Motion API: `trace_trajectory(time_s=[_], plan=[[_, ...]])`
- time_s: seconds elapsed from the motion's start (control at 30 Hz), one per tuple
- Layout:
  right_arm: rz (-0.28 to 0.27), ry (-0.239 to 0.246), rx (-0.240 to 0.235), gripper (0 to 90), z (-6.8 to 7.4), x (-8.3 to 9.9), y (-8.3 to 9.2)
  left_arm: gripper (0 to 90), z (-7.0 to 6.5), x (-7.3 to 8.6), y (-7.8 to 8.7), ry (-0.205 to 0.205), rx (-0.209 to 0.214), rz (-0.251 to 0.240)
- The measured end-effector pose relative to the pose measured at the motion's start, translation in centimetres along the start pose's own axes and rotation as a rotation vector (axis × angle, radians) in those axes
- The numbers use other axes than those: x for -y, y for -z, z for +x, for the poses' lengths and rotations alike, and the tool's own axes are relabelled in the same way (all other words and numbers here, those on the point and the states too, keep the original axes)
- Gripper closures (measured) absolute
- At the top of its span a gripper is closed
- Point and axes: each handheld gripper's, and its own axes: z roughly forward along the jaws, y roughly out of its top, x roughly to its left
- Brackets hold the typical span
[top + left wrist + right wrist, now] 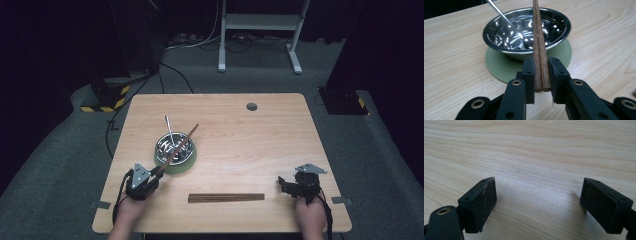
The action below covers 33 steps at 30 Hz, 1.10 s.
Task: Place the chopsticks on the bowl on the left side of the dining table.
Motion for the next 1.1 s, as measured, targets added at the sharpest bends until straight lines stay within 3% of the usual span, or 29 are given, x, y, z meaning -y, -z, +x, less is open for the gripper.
trace_trajectory(time_s=[0.2, 0.43, 0.5, 0.77, 1.1], plan=[[0.000, 0.000, 0.000, 13.5, 0.00, 0.00, 0.00, 75.8, -0.74, 0.25, 0.37, -0.014, 0.047, 0.014], [-0.003, 0.006, 0.002, 13.5, -0.04, 0.00, -0.02, 75.8, -0.92, 0.34, 0.57, -0.018, 0.070, 0.025], [-0.003, 0.006, 0.002, 13.5, -0.04, 0.00, -0.02, 75.8, -0.97, 0.33, 0.55, 0.000, 0.071, 0.017], [-0.003, 0.006, 0.002, 13.5, -0.04, 0.00, -0.02, 75.0, -0.49, 0.31, 0.59, 0.000, 0.061, 0.019], [-0.004, 0.006, 0.002, 13.5, -0.03, 0.00, -0.02, 58.7, -0.52, 0.43, 0.44, -0.015, 0.053, 0.036]])
